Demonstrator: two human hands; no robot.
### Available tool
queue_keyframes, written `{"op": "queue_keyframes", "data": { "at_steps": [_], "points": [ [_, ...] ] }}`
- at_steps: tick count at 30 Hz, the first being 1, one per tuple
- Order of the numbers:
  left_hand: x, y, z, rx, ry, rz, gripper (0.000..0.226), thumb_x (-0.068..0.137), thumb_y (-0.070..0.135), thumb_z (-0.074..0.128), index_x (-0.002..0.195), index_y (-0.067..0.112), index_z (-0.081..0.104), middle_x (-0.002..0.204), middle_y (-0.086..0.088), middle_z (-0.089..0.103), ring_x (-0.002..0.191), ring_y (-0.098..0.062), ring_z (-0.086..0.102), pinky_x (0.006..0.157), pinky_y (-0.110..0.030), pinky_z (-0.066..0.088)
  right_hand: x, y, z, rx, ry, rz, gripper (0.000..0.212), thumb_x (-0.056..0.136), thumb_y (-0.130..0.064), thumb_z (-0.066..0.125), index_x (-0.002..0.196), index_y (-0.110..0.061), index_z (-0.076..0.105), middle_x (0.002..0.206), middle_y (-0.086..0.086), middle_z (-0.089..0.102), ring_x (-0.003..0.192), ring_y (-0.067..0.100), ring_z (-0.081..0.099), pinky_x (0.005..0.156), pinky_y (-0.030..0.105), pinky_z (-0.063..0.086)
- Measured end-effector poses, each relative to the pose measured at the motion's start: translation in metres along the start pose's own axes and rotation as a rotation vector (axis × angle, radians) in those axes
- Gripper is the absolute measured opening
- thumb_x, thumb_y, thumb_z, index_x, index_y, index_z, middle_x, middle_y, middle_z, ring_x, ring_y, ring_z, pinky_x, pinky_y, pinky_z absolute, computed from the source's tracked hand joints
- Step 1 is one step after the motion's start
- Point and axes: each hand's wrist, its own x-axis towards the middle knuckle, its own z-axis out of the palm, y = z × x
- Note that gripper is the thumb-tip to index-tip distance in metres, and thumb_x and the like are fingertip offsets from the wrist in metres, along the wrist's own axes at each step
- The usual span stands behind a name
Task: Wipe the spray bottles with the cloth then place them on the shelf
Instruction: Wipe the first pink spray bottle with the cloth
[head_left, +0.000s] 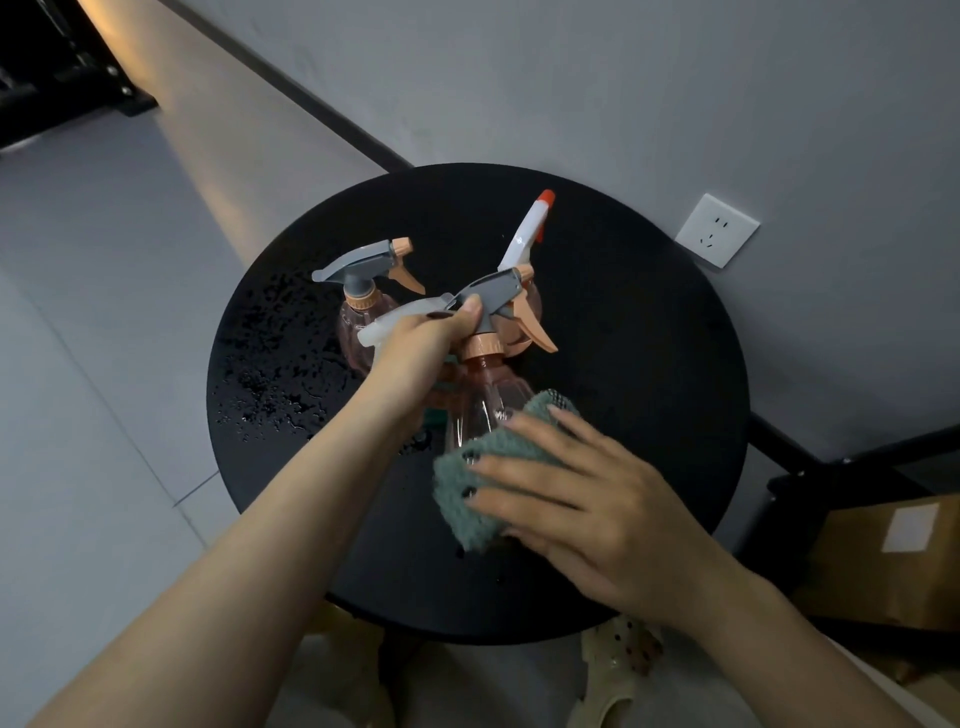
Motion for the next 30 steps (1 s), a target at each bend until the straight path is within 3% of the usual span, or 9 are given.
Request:
{"op": "queue_keyframes", "data": {
  "at_steps": [3, 6, 8, 12, 16, 19, 21, 25, 30],
  "points": [
    [-0.001, -0.002, 0.006, -0.065, -0.040, 0.008, 0.033, 0.093, 0.030, 0.055, 0.067, 0.015, 0.068, 0.065, -0.001, 0.069, 0.055, -0.013, 0.063, 0.051, -0.019, 0.048, 0.008, 0.005, 0.003, 0.220, 0.071, 0.233, 0.034, 0.096, -0.029, 0.047, 0.129, -0.023, 0.054, 0.139, -0.010, 0.049, 0.140, 0.017, 0.032, 0.112, 0.037, 0.031],
    [-0.002, -0.005, 0.010, -0.034, -0.079, 0.001, 0.027, 0.092, 0.030, 0.057, 0.078, 0.010, 0.067, 0.070, -0.004, 0.071, 0.066, -0.017, 0.068, 0.064, -0.027, 0.053, 0.015, 0.008, 0.005, 0.459, 0.140, 0.479, 0.041, 0.094, -0.034, 0.045, 0.134, -0.033, 0.046, 0.140, -0.026, 0.041, 0.140, 0.002, 0.025, 0.113, 0.017, 0.022],
    [0.000, -0.007, 0.010, -0.007, -0.065, -0.008, 0.027, 0.091, 0.031, 0.058, 0.080, 0.009, 0.066, 0.074, -0.005, 0.072, 0.074, -0.021, 0.068, 0.070, -0.031, 0.053, 0.017, 0.008, 0.007, 0.520, 0.164, 0.529, 0.042, 0.094, -0.034, 0.044, 0.135, -0.033, 0.045, 0.140, -0.027, 0.040, 0.139, -0.001, 0.025, 0.112, 0.014, 0.020],
    [0.000, -0.006, 0.008, -0.023, -0.064, 0.002, 0.028, 0.092, 0.030, 0.056, 0.075, 0.010, 0.066, 0.070, -0.005, 0.071, 0.069, -0.019, 0.066, 0.070, -0.032, 0.051, 0.013, 0.001, 0.009, 0.346, 0.141, 0.409, 0.039, 0.095, -0.026, 0.045, 0.133, -0.024, 0.051, 0.140, -0.014, 0.046, 0.140, 0.008, 0.028, 0.113, 0.021, 0.025],
    [-0.004, 0.001, 0.007, -0.067, -0.025, -0.014, 0.030, 0.095, 0.028, 0.051, 0.071, 0.014, 0.062, 0.062, 0.000, 0.068, 0.046, -0.009, 0.060, 0.043, -0.015, 0.043, 0.002, -0.006, 0.009, 0.034, 0.039, 0.085, 0.030, 0.099, -0.025, 0.043, 0.126, -0.020, 0.053, 0.135, -0.002, 0.054, 0.137, 0.026, 0.034, 0.113, 0.044, 0.030],
    [-0.003, 0.002, 0.005, -0.015, -0.026, 0.001, 0.028, 0.096, 0.031, 0.049, 0.078, 0.015, 0.062, 0.076, -0.003, 0.069, 0.043, -0.005, 0.058, 0.039, -0.012, 0.040, -0.005, -0.011, 0.011, -0.101, -0.077, -0.123, 0.027, 0.099, -0.024, 0.045, 0.123, -0.021, 0.058, 0.133, -0.004, 0.056, 0.135, 0.026, 0.036, 0.115, 0.046, 0.023],
    [-0.003, 0.001, 0.004, 0.007, -0.038, 0.001, 0.027, 0.096, 0.033, 0.049, 0.083, 0.013, 0.062, 0.080, -0.005, 0.069, 0.043, -0.004, 0.058, 0.038, -0.012, 0.039, -0.007, -0.011, 0.011, -0.130, -0.116, -0.162, 0.028, 0.098, -0.023, 0.047, 0.123, -0.021, 0.059, 0.134, -0.005, 0.055, 0.136, 0.024, 0.035, 0.116, 0.045, 0.021],
    [0.001, -0.002, 0.005, 0.028, -0.059, -0.029, 0.028, 0.095, 0.036, 0.049, 0.085, 0.014, 0.063, 0.081, -0.005, 0.071, 0.052, -0.009, 0.062, 0.042, -0.016, 0.043, -0.001, -0.006, 0.009, -0.044, -0.051, -0.040, 0.029, 0.097, -0.025, 0.048, 0.125, -0.022, 0.056, 0.134, -0.004, 0.055, 0.136, 0.024, 0.036, 0.115, 0.044, 0.024],
    [0.001, -0.007, 0.010, -0.059, -0.119, -0.037, 0.030, 0.094, 0.028, 0.053, 0.078, 0.005, 0.064, 0.065, -0.005, 0.069, 0.059, -0.015, 0.064, 0.059, -0.023, 0.051, 0.009, 0.001, 0.008, 0.301, 0.075, 0.365, 0.039, 0.097, -0.030, 0.043, 0.135, -0.026, 0.046, 0.143, -0.011, 0.044, 0.143, 0.012, 0.023, 0.113, 0.034, 0.028]
  ]
}}
